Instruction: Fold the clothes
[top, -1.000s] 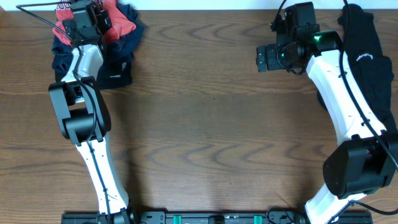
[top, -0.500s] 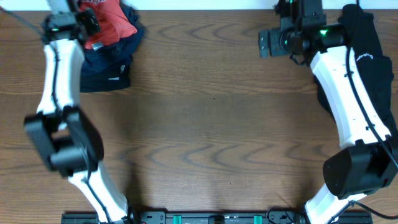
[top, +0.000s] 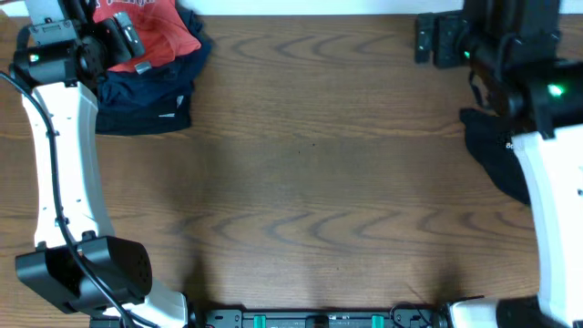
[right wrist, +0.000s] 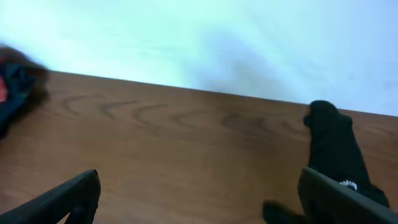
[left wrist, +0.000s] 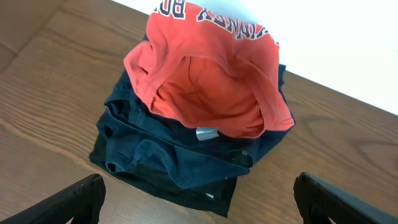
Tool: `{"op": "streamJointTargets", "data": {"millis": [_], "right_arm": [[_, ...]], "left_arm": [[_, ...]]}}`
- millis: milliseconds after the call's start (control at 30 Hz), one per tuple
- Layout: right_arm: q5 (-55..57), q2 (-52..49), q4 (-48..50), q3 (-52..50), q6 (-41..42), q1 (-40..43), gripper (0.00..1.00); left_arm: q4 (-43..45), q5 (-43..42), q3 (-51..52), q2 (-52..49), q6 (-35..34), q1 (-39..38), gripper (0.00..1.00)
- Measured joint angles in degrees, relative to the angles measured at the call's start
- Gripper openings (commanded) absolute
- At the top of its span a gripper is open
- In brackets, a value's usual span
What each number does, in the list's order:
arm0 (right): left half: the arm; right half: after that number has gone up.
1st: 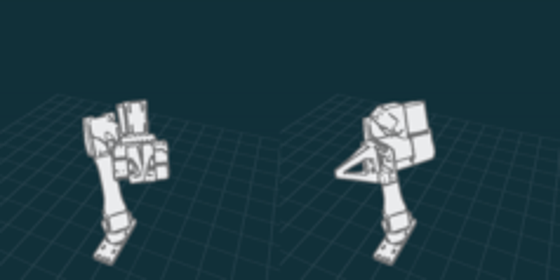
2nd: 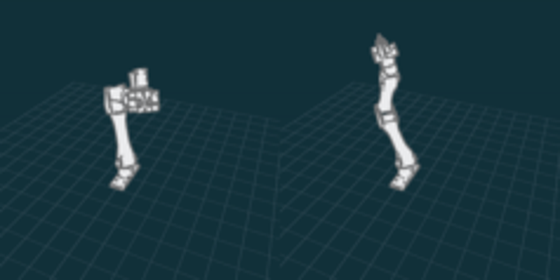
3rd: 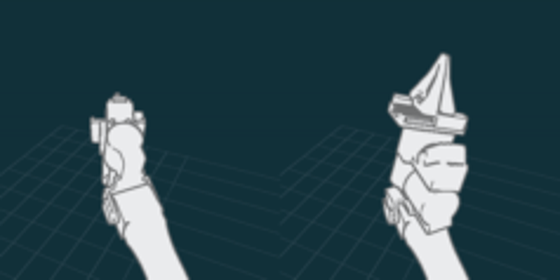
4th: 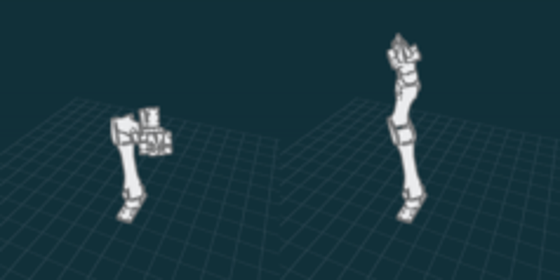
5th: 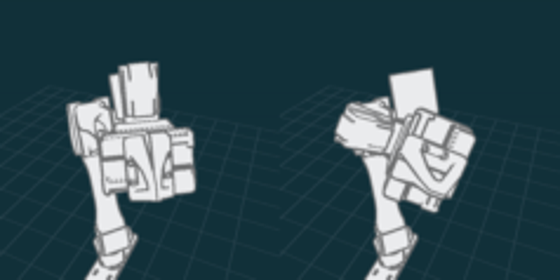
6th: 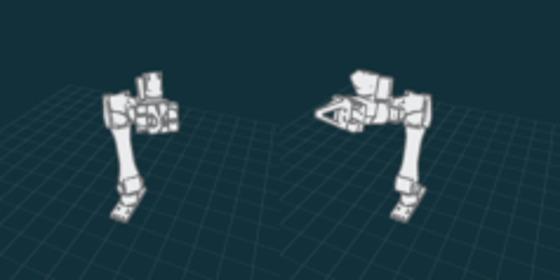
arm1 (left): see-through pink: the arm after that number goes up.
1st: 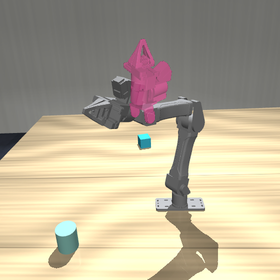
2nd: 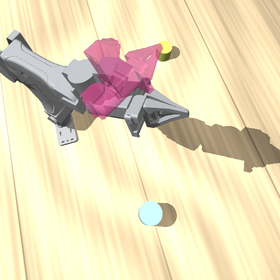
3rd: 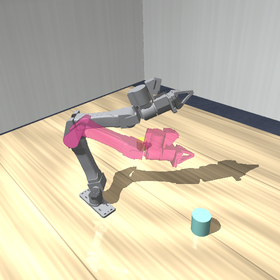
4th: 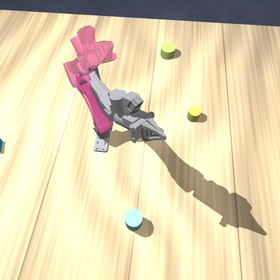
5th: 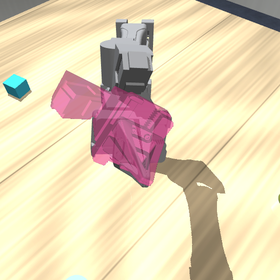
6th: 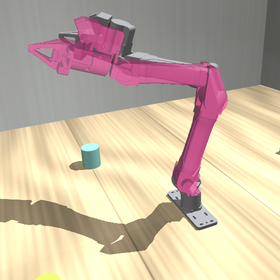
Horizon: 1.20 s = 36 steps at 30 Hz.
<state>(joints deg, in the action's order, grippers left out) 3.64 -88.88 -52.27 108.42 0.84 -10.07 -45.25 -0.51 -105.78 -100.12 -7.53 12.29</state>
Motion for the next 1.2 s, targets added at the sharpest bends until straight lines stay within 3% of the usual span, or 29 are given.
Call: {"op": "streamJointTargets", "data": {"millis": [367,767,967,1200], "right_arm": [[-14.45,1.73,-4.04,0.17,3.56,-0.61,0.99],[-14.95,1.73,-9.40,0.09,4.13,-0.61,0.99],[-8.63,6.12,3.93,-8.48,3.39,-0.59,0.99],[-5.62,27.08,29.59,-38.40,1.31,2.27,0.99]], "left_arm": [[-0.81,-0.66,0.00,-0.02,0.00,0.00,0.98],[-0.81,-0.66,0.00,-0.02,0.00,0.00,0.98],[-0.81,-0.68,0.00,-0.02,0.00,0.00,0.98],[-0.81,-0.83,0.00,-0.02,0.00,0.02,0.98]]}}
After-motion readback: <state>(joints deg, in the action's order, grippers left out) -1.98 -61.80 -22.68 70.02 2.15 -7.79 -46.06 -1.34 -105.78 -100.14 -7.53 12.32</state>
